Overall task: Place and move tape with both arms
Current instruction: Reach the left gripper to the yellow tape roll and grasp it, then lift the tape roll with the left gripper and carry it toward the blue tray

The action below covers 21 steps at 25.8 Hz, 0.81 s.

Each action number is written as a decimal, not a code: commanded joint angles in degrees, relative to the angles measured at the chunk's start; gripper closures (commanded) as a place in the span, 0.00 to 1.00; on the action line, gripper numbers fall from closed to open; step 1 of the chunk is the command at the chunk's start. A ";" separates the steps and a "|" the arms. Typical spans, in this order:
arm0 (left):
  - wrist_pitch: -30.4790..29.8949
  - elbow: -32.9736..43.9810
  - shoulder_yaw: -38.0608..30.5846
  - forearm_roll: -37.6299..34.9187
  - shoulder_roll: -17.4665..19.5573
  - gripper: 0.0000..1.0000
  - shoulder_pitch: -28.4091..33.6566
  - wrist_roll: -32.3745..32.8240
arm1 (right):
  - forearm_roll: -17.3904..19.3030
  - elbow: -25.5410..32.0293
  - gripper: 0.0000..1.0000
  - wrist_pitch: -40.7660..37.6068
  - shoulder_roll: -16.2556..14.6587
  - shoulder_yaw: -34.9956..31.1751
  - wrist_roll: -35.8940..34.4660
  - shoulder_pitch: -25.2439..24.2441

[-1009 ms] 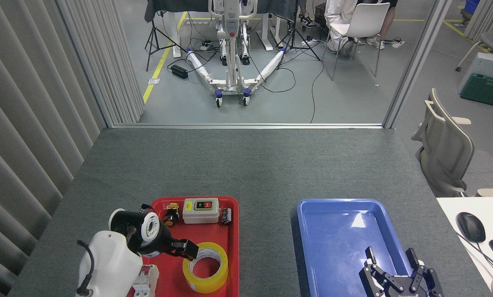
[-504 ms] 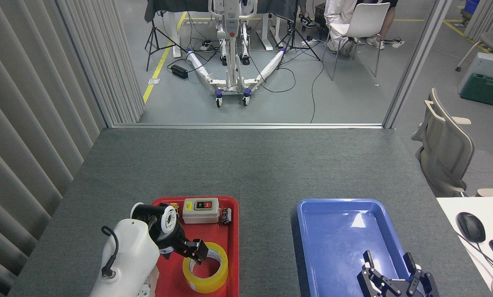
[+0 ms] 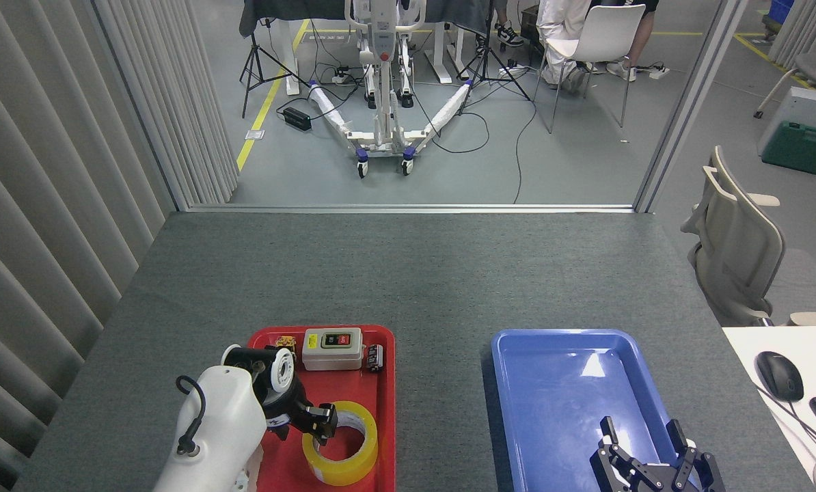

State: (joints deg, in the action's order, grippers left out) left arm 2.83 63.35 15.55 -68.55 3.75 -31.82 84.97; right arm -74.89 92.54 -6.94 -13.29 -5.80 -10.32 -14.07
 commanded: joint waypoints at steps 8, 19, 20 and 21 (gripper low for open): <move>-5.11 -0.24 0.71 0.17 -0.41 1.00 0.09 -5.08 | -0.17 0.01 0.00 0.08 0.02 0.00 -0.05 -0.09; -27.52 18.83 -6.93 25.12 -2.17 1.00 0.00 -5.26 | -0.26 0.09 0.00 0.08 0.02 -0.09 -0.14 -0.09; -33.76 16.64 -7.28 30.66 -2.87 1.00 0.00 -5.34 | -0.26 0.09 0.00 0.08 0.02 -0.09 -0.05 0.00; -40.61 13.12 -8.16 36.02 -3.57 1.00 0.00 -6.13 | -0.26 0.01 0.00 0.08 -0.07 -0.18 0.04 -0.08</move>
State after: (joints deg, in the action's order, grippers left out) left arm -23.62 79.31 9.98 -47.21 1.87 -31.87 79.68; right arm -75.14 92.62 -6.86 -13.27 -5.87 -10.42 -14.14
